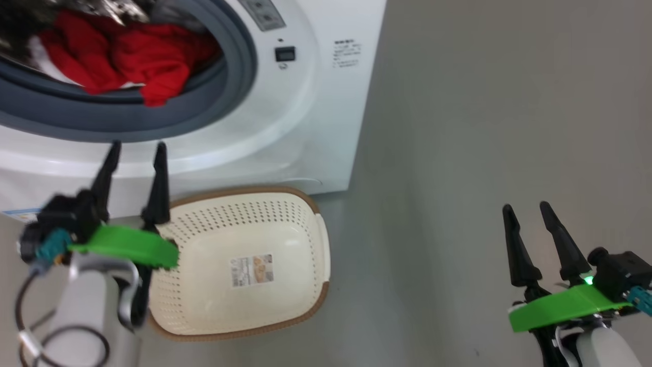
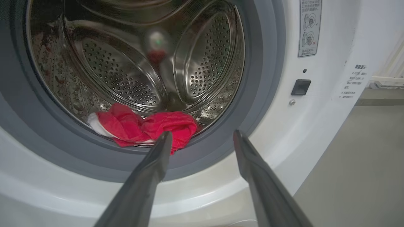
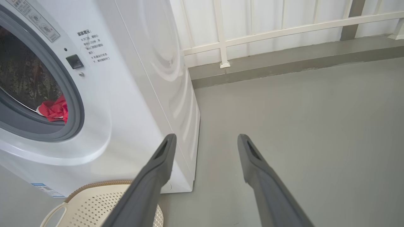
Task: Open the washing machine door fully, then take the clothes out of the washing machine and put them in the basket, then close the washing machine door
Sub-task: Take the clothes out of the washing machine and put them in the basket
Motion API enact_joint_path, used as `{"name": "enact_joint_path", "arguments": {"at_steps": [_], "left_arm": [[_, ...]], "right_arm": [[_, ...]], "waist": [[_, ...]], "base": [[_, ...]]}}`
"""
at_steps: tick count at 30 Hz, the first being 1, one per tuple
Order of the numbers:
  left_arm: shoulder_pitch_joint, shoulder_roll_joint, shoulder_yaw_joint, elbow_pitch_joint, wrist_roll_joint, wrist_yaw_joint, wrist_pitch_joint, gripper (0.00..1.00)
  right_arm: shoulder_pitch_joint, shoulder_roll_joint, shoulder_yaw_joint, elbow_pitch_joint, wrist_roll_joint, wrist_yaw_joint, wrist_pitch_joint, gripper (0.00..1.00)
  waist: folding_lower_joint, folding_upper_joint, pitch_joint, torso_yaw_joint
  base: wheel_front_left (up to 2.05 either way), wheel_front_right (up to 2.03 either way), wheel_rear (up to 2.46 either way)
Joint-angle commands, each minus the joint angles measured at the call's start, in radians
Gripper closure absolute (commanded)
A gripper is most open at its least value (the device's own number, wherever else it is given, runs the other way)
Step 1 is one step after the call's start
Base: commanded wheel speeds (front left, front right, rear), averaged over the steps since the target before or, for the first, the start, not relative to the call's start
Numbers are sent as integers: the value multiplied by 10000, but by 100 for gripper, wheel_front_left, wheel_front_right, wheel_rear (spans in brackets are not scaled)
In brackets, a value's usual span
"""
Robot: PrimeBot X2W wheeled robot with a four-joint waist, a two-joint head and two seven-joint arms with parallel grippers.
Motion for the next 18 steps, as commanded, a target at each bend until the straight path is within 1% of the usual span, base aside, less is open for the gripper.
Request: {"name": "enact_joint_path", "arguments": {"at_steps": [1, 10, 16, 17, 18], "left_arm": [[-348, 370, 319, -60, 103, 10, -49, 0], [-2841, 1480, 334, 2552, 381, 10, -49, 0], [-4406, 2116, 181, 4140, 660, 28, 1, 0], [-4948, 2296, 104, 4607, 718, 27, 20, 0], [-5175, 2357, 89, 4875, 720, 28, 95, 0]], "right_arm": [[-255, -18, 259, -230, 11, 65, -65, 0], [-879, 166, 354, -247, 156, 65, -65, 0], [-1183, 225, 406, -284, 232, 65, -65, 0], [-1313, 239, 409, -295, 267, 65, -65, 0], [-1368, 244, 407, -303, 285, 65, -65, 0]], "waist": [[0, -1, 560, -520], [0, -1, 1686, -1480], [0, -1, 2277, -1877], [0, -1, 2464, -1965], [0, -1, 2521, -1998]], "base": [[0, 0, 0], [0, 0, 0], [0, 0, 0], [0, 0, 0], [0, 0, 0]]}}
